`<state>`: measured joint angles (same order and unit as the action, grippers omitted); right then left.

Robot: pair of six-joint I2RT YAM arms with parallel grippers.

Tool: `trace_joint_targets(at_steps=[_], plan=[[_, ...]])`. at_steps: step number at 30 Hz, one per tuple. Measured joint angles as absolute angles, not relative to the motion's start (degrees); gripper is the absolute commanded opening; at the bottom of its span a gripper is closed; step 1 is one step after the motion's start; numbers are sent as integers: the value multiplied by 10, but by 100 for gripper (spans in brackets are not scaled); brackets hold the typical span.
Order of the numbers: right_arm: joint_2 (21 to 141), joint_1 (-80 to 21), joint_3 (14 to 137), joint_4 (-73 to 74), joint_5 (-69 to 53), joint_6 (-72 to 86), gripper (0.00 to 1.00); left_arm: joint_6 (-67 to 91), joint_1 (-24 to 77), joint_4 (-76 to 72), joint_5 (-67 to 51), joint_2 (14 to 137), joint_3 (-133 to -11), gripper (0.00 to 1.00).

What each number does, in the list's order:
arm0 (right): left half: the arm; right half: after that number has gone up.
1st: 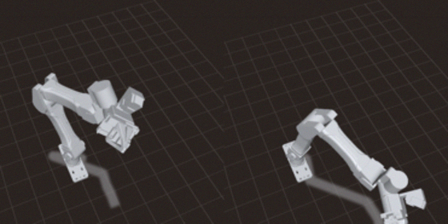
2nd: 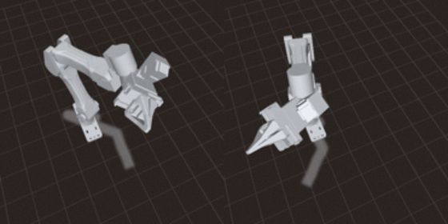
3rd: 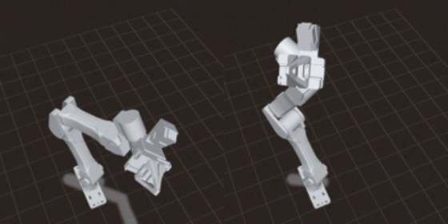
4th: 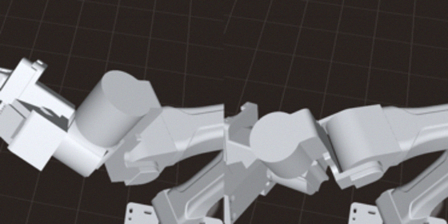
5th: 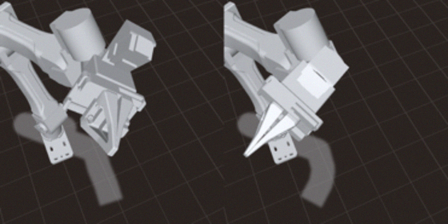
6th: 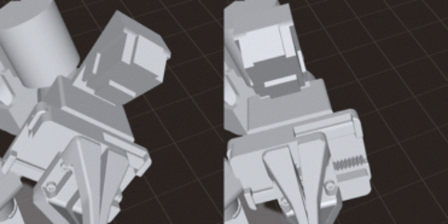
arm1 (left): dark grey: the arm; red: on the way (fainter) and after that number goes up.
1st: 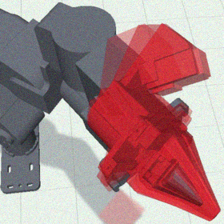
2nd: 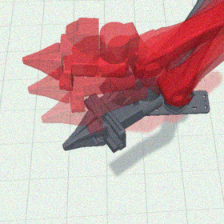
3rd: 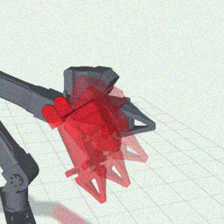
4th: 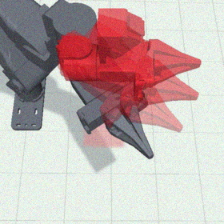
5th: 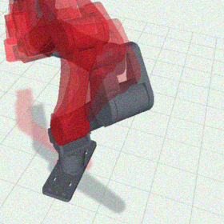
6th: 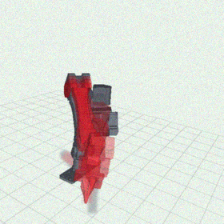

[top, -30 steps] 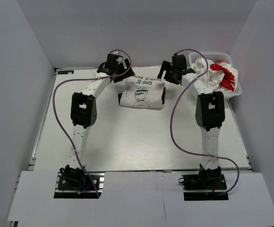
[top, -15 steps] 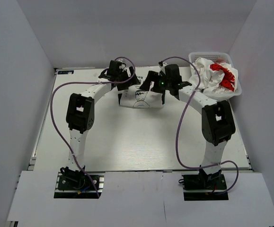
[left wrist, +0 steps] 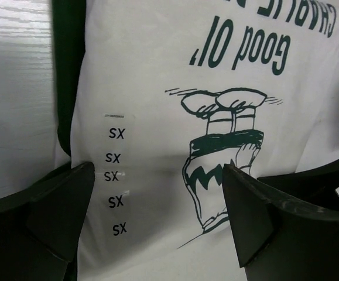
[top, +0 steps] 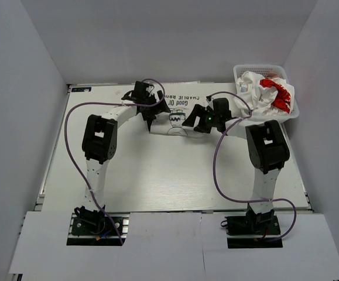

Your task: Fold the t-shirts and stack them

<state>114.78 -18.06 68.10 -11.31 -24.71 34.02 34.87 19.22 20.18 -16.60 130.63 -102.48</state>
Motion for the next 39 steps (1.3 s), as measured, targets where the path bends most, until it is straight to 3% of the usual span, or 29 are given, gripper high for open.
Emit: trace_joint_targets(at_steps=[6, 15, 20, 24, 30, 31, 33, 34, 39], plan=[[1115, -184, 656, -115, -255, 286, 90, 318, 197, 245, -119, 1308, -1050, 100], [884, -184, 583, -80, -229, 211, 90, 235, 199, 299, -52, 1308, -1058, 100], [821, -184, 544, -60, -200, 200, 90, 208, 199, 326, -52, 1340, -1137, 98], [787, -183, 514, -25, -162, 191, 90, 198, 201, 325, -62, 1360, -1153, 87], [729, -183, 502, 40, -60, 181, 90, 190, 208, 317, -66, 1382, -1156, 49], [715, -183, 497, 43, -44, 178, 90, 187, 208, 316, -67, 1384, -1156, 42], [691, -182, 486, 48, -13, 170, 90, 180, 208, 312, -69, 1385, -1153, 5], [677, -181, 479, 50, 8, 163, 90, 177, 208, 307, -68, 1384, -1149, 0], [637, -177, 448, 65, 107, 147, 90, 169, 201, 289, -46, 1369, -1122, 0]])
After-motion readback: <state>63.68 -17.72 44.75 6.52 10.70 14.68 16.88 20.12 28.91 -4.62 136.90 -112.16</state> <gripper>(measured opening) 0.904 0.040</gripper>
